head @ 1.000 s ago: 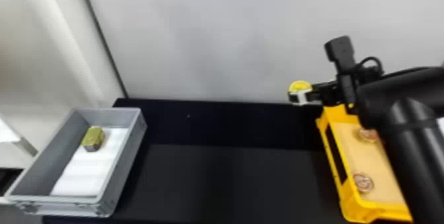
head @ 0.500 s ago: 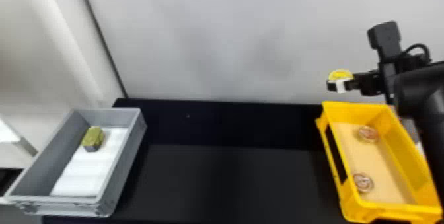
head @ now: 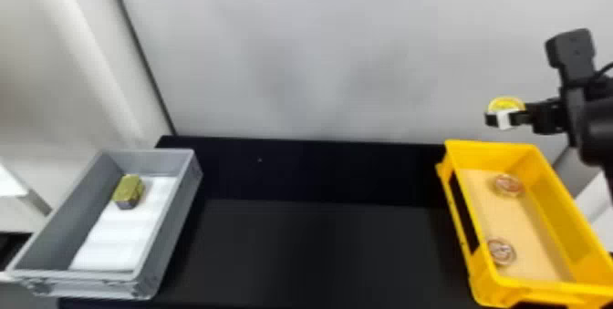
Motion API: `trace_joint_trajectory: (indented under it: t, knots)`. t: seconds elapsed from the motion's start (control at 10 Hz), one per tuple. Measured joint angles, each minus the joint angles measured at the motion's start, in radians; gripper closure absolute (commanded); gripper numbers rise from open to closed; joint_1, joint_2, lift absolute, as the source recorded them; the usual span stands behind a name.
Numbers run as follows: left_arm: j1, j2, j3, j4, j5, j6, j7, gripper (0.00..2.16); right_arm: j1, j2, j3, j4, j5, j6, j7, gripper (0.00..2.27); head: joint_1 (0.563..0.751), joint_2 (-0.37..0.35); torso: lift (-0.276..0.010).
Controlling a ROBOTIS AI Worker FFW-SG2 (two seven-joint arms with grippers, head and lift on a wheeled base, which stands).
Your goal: Pick up the round yellow can and place it in the yellow rectangular box
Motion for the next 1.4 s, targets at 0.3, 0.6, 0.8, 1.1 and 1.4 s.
trace_joint_trajectory:
  t: [0.3,0.6,0.8,1.1,1.4]
  knots:
    - [-0.001,0.001,-0.001,-0.002,-0.001,0.005,0.0,0.0,0.029,-0.013,-0.072,0.04,0.012,-0.016,-0.002,0.58,0.694,0.054,-0.003]
    - [-0.002,0.0,-0.002,-0.003,-0.004,0.006,0.0,0.0,0.038,-0.024,-0.12,0.154,-0.02,-0.065,-0.004,0.58,0.694,0.054,-0.003]
    - [-0.004,0.0,-0.005,-0.003,-0.005,0.006,-0.001,0.0,0.039,-0.034,-0.143,0.26,-0.099,-0.118,-0.043,0.58,0.694,0.054,-0.003]
    - [-0.006,-0.002,-0.008,-0.001,-0.006,0.006,-0.005,0.0,0.028,-0.067,-0.127,0.426,-0.269,-0.181,-0.124,0.58,0.694,0.054,-0.003]
    - [-0.005,-0.004,-0.008,0.0,-0.006,-0.001,-0.005,0.0,0.023,-0.077,-0.106,0.547,-0.349,-0.22,-0.149,0.58,0.694,0.054,-0.003]
